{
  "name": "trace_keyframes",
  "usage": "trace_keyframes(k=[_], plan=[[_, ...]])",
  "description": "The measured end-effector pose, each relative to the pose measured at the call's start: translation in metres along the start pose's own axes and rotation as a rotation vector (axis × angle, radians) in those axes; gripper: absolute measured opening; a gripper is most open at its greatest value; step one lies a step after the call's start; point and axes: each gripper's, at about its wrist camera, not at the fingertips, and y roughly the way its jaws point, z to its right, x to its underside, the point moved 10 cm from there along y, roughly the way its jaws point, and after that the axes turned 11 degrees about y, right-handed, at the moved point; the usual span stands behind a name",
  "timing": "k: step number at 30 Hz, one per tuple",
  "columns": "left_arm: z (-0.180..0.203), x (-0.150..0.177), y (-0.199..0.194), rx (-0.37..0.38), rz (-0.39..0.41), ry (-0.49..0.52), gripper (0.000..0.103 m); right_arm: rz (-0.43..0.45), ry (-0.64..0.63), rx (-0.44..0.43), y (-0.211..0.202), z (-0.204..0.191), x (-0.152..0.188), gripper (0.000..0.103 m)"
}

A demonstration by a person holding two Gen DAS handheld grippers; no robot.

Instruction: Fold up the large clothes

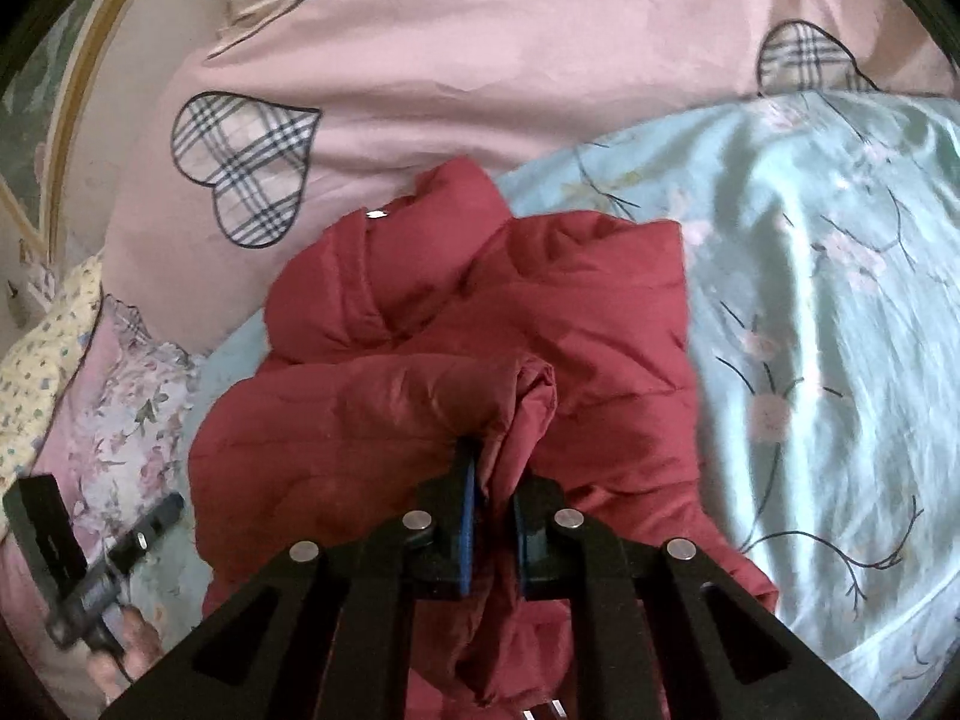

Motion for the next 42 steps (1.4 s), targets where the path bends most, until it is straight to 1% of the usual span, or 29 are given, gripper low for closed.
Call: trace_keyframes(k=[3,8,9,10,11,13,14,15,16,17,18,19,20,22,23,26,28,30,33,35,37,39,42], plan=[[-0.015,0.002,0.016,-0.02,-0.035,-0.002,0.038,0.002,-0.007,0.017,0.004,0.006,0.003,0.009],[-0.027,0.022,0.044,-0.049,-0.115,0.008,0.038,0.014,-0.027,0.042,0.009,0.007,0.006,0.01],[-0.027,0.025,0.048,-0.055,-0.127,0.012,0.038,0.015,-0.033,0.049,0.009,0.005,0.007,0.01],[-0.027,0.028,0.052,-0.061,-0.14,0.014,0.038,0.018,-0.038,0.059,0.007,0.004,0.006,0.014],[-0.027,0.032,0.053,-0.069,-0.147,0.016,0.038,0.035,-0.045,0.075,0.002,0.002,0.005,0.02],[-0.029,0.036,0.055,-0.08,-0.16,0.016,0.038,0.105,-0.075,0.123,-0.014,-0.004,0.0,0.022],[-0.029,0.037,0.056,-0.085,-0.165,0.015,0.038,0.165,-0.1,0.161,-0.027,-0.009,-0.004,0.023],[-0.029,0.037,0.056,-0.087,-0.165,0.013,0.038,0.217,-0.126,0.175,-0.039,-0.016,-0.006,0.024],[-0.029,0.038,0.056,-0.089,-0.163,0.013,0.038,0.267,-0.159,0.166,-0.051,-0.028,-0.006,0.028],[-0.029,0.038,0.056,-0.092,-0.162,0.013,0.038,0.279,-0.179,0.149,-0.055,-0.037,-0.005,0.033],[-0.028,0.039,0.057,-0.096,-0.162,0.015,0.038,0.27,-0.213,0.119,-0.055,-0.05,0.0,0.035],[-0.028,0.04,0.057,-0.1,-0.162,0.017,0.038,0.234,-0.248,0.095,-0.047,-0.061,0.008,0.036],[-0.028,0.039,0.058,-0.104,-0.161,0.017,0.038,0.203,-0.269,0.09,-0.039,-0.067,0.014,0.036],[-0.028,0.039,0.059,-0.109,-0.163,0.019,0.038,0.124,-0.318,0.104,-0.012,-0.074,0.031,0.036],[-0.028,0.039,0.059,-0.11,-0.164,0.02,0.038,0.102,-0.332,0.118,0.0,-0.073,0.036,0.036],[-0.029,0.039,0.058,-0.103,-0.17,0.023,0.038,0.029,-0.337,0.193,0.033,-0.05,0.052,0.036],[-0.029,0.039,0.057,-0.099,-0.176,0.037,0.038,0.018,-0.338,0.234,0.045,-0.033,0.053,0.033],[-0.029,0.04,0.051,-0.098,-0.18,0.059,0.038,0.014,-0.32,0.243,0.045,-0.024,0.051,0.033],[-0.031,0.038,0.038,-0.095,-0.156,0.063,0.038,0.024,-0.301,0.282,0.042,-0.015,0.044,0.033],[-0.04,0.04,0.035,-0.107,-0.151,0.045,0.038,0.011,-0.272,0.26,0.043,-0.011,0.043,0.033],[-0.047,0.047,0.042,-0.111,-0.178,0.028,0.038,0.001,-0.249,0.245,0.044,-0.008,0.042,0.033],[-0.048,0.053,0.05,-0.1,-0.195,0.022,0.038,-0.004,-0.249,0.248,0.045,-0.007,0.042,0.033],[-0.048,0.057,0.056,-0.103,-0.203,0.023,0.038,-0.005,-0.252,0.245,0.046,-0.006,0.046,0.033]])
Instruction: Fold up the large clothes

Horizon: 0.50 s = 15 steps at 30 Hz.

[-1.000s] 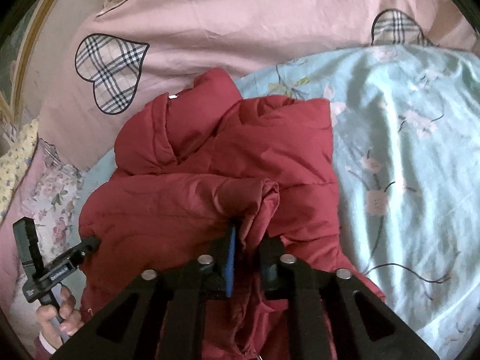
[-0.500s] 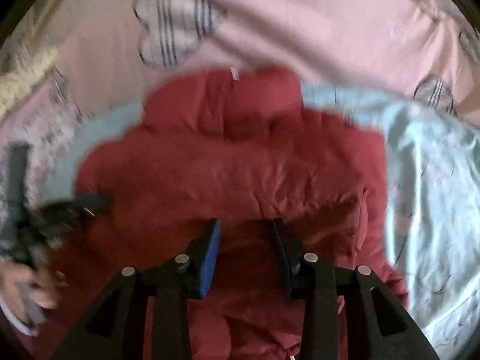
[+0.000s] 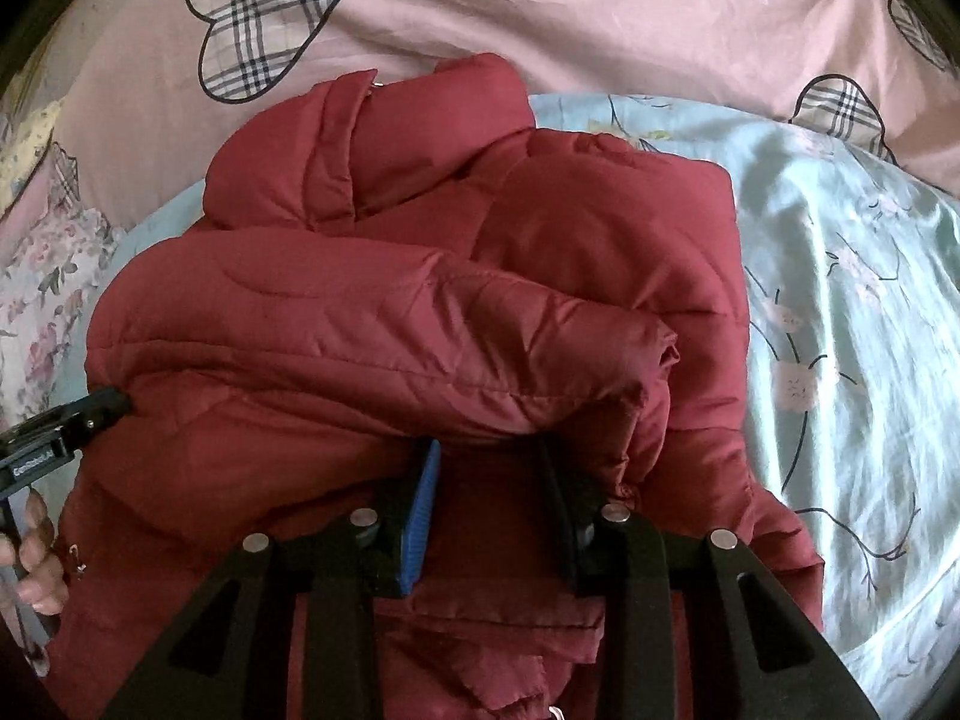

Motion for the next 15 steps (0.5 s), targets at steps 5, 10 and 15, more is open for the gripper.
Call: trace_keyframes(k=[5,10,15], plan=[[-0.0016,0.0034,0.0029,0.024,-0.002,-0.022,0.038,-0.003,0.007,-0.012,0.0028,-0.0003,0.0003,0.033],[-0.0005,0.0024,0.0042,0.002,-0.011,-0.018,0.038,-0.009,0.026,-0.027,0.0024,0.0011,0.0008,0.034],[0.0008,0.0014,-0.0015,-0.013,-0.027,-0.019,0.038,-0.012,0.062,-0.056,-0.0054,0.0006,-0.0015,0.036]])
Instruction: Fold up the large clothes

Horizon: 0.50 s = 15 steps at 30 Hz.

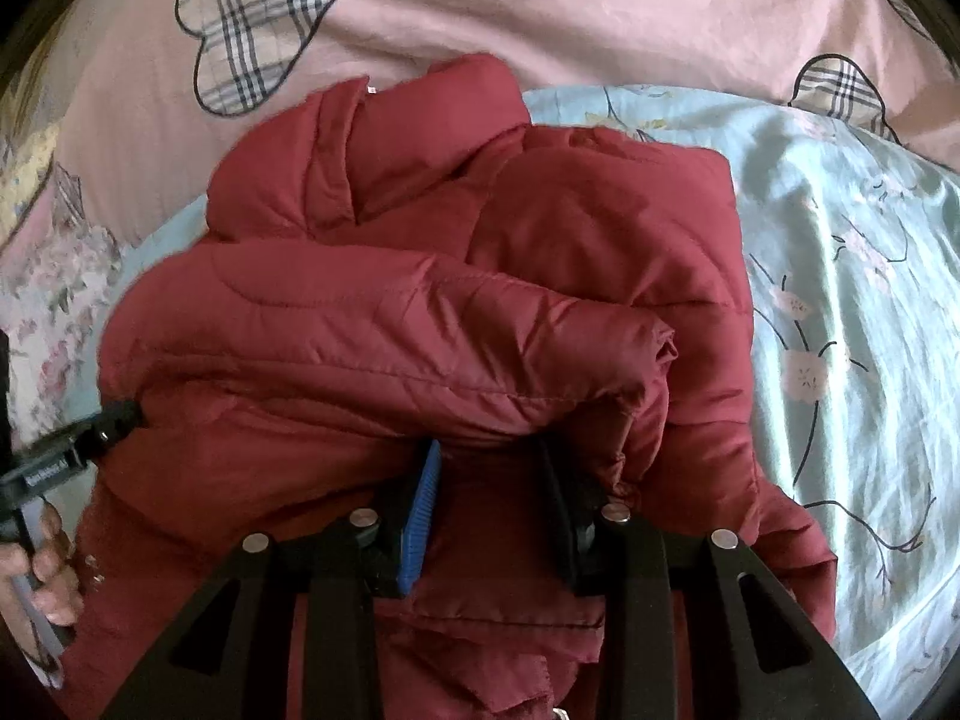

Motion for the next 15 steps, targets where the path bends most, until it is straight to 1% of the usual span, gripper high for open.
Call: trace_keyframes(k=[2,3,5,6,8,10,12,15], plan=[[-0.001,0.001,-0.008,-0.007,-0.007,0.006,0.038,0.0,0.024,-0.01,-0.01,0.001,0.0,0.036],[-0.001,0.002,-0.014,-0.009,-0.01,0.007,0.04,0.004,0.036,-0.014,-0.018,0.001,0.001,0.036],[-0.004,0.005,-0.027,-0.013,0.001,0.0,0.047,0.006,0.051,-0.025,-0.033,0.002,0.004,0.039],[-0.005,0.007,-0.033,-0.015,0.005,-0.004,0.05,0.006,0.061,-0.037,-0.042,0.003,0.008,0.042],[-0.006,0.017,-0.045,-0.011,0.008,-0.015,0.05,0.006,0.068,-0.057,-0.057,0.002,0.016,0.048],[-0.006,0.028,-0.053,-0.009,-0.001,-0.026,0.05,-0.007,0.076,-0.079,-0.071,0.003,0.027,0.049],[-0.006,0.041,-0.065,-0.008,-0.004,-0.04,0.05,-0.03,0.093,-0.121,-0.082,0.003,0.037,0.051],[-0.005,0.059,-0.083,0.008,0.01,-0.07,0.05,-0.051,0.097,-0.138,-0.1,0.006,0.052,0.051]])
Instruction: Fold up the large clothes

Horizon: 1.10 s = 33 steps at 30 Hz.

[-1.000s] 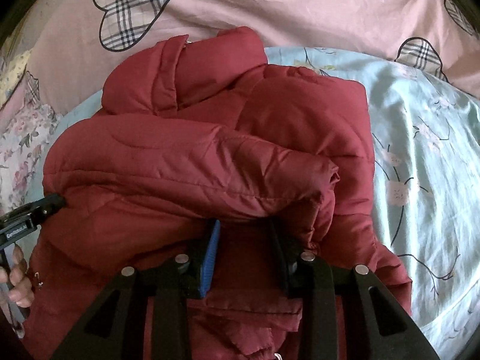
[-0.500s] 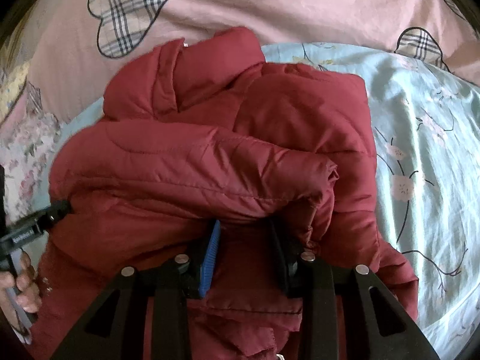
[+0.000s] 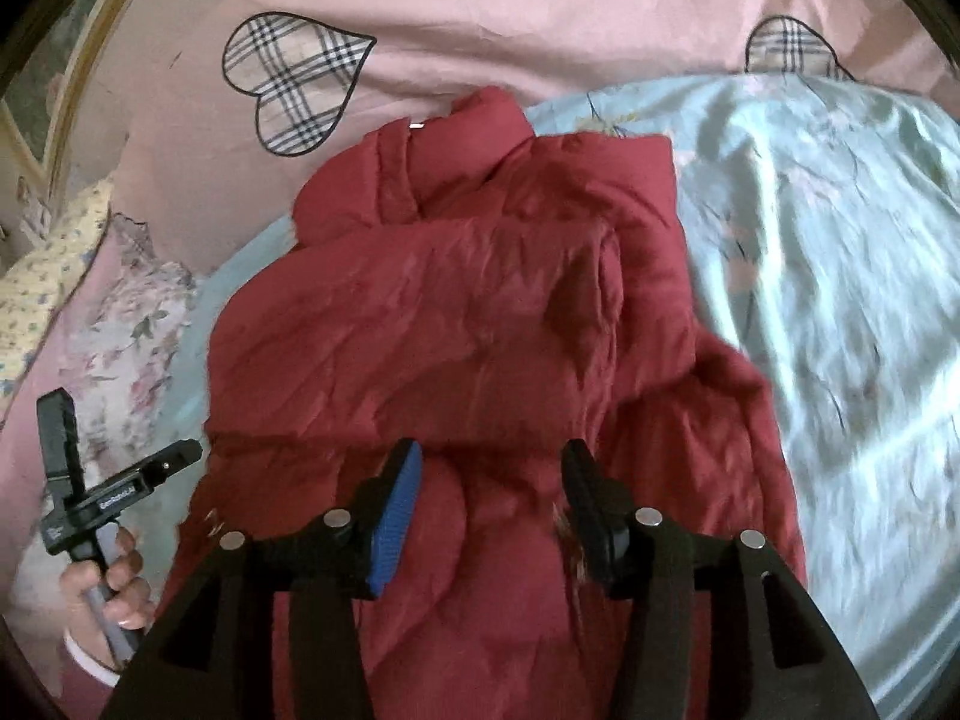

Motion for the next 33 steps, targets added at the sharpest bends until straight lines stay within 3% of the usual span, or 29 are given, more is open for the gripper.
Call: trace_keyframes(k=[5,10,25,33], plan=[[-0.007,0.029,-0.031,0.009,0.014,-0.046,0.05,0.012,-0.006,-0.01,-0.037,0.005,0.02,0.061],[-0.017,0.057,-0.053,0.022,0.011,-0.098,0.05,0.027,-0.007,0.023,-0.064,0.022,0.036,0.063],[-0.021,0.124,-0.078,0.035,-0.041,-0.12,0.05,0.032,0.039,0.149,-0.107,0.081,0.089,0.069],[-0.021,0.149,-0.086,0.036,-0.058,-0.12,0.057,-0.031,0.049,0.18,-0.107,0.094,0.127,0.07]])
